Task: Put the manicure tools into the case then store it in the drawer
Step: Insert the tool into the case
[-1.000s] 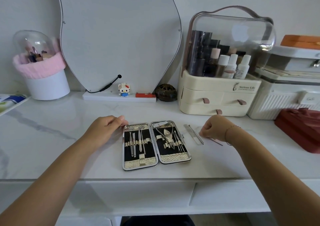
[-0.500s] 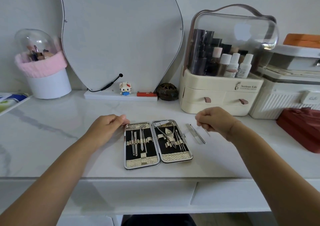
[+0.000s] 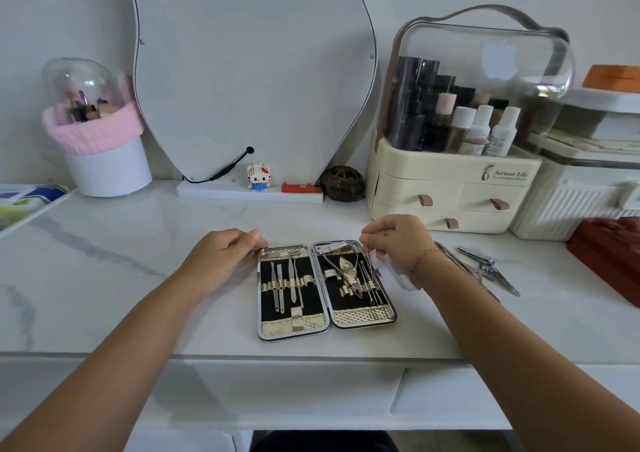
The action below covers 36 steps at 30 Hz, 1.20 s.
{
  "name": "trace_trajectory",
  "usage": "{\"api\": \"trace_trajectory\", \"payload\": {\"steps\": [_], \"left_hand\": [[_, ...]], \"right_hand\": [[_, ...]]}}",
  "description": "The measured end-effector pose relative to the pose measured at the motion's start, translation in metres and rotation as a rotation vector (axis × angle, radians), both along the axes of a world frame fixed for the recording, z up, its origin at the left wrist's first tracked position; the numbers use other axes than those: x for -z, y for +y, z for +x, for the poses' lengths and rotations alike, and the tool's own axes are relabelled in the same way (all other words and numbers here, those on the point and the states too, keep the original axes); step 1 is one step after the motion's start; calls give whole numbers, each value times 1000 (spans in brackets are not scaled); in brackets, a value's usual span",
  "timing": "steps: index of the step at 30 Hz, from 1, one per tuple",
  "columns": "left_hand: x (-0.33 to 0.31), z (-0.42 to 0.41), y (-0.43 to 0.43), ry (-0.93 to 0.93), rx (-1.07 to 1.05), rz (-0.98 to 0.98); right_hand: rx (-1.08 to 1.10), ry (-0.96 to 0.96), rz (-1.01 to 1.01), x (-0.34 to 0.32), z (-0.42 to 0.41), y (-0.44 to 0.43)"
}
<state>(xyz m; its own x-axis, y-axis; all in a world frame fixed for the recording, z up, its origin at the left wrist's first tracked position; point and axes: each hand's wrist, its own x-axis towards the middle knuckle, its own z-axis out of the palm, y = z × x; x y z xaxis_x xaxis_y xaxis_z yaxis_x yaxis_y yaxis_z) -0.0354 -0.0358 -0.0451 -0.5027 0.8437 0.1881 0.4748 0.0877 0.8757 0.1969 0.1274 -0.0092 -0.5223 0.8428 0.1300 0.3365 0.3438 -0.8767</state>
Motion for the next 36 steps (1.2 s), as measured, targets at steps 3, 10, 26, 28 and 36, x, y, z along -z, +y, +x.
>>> {"api": "trace_trajectory", "payload": {"steps": [3,10,26,28,36], "left_hand": [[0,0,0,10,-1,0],[0,-1,0,17,0,-5],[-1,2,-2,21,-11,-23],[-2,2,-1,22,-9,-23],[0,2,-1,-11,-12,-6]], "right_hand": [[8,16,-14,0,-3,2],[-95,-152,15,0,-2,-2],[-223,-324,246,-6,24,-10],[-252,-287,186,-5,29,-11],[-446,-374,65,-3,49,-17]]}}
